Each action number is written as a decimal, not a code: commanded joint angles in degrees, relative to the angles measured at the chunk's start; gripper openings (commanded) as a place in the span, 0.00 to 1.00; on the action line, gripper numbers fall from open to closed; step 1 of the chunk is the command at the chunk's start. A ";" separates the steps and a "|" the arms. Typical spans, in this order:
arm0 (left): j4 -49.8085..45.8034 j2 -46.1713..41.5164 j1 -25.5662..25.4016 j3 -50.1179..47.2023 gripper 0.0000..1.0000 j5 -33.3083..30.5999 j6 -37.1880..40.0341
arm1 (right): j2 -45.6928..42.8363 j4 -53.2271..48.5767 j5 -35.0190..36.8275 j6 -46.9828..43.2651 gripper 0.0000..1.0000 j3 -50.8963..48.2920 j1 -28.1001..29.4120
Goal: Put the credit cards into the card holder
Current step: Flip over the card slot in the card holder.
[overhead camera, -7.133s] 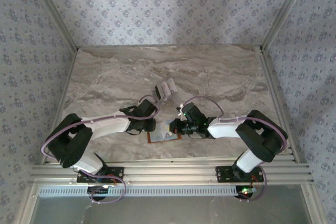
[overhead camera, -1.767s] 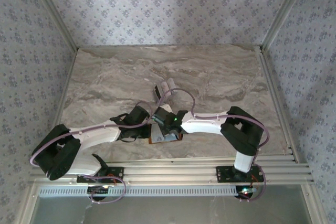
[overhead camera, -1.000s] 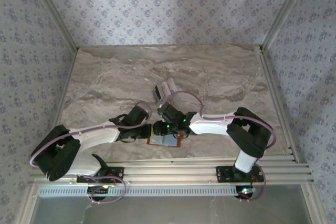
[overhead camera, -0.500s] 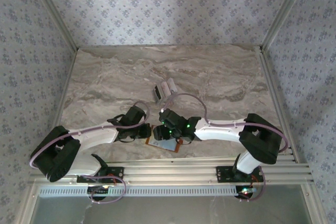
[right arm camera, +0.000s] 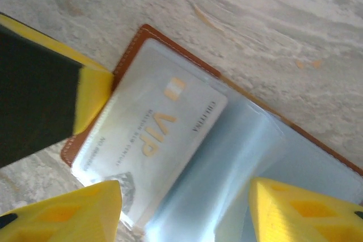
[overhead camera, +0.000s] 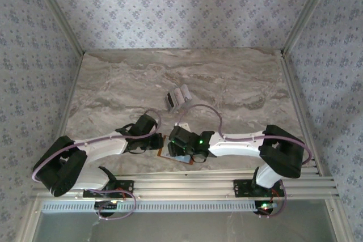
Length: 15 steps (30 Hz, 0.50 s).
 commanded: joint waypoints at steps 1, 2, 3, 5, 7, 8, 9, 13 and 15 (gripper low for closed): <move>-2.04 0.61 0.18 -1.07 0.10 0.99 -0.13 | -2.30 -0.86 1.57 4.38 0.61 -2.51 0.52; -2.04 0.57 0.21 -1.07 0.10 1.04 -0.13 | -2.74 -0.78 1.72 4.90 0.61 -3.13 0.59; -2.04 0.55 0.18 -1.07 0.10 1.04 -0.13 | -3.23 -0.78 1.92 5.44 0.61 -3.76 0.67; -2.04 0.54 0.19 -1.08 0.10 1.12 -0.13 | -3.75 -0.30 1.81 6.34 0.59 -4.72 0.86; -1.93 0.55 0.19 -1.05 0.09 1.21 -0.13 | -3.82 0.66 1.11 7.04 0.56 -5.48 1.14; -1.95 0.63 0.23 -0.99 0.10 1.29 -0.13 | -3.88 1.32 0.75 7.22 0.55 -5.85 1.22; -1.96 0.63 0.18 -1.07 0.10 1.30 -0.13 | -3.93 2.29 0.28 7.34 0.54 -6.22 1.25; -1.86 0.63 0.19 -1.16 0.10 1.39 -0.20 | -4.72 4.51 0.24 6.85 0.50 -6.73 1.20; -1.77 0.71 0.17 -1.16 0.10 1.47 -0.20 | -5.24 4.81 0.34 6.10 0.49 -6.55 1.17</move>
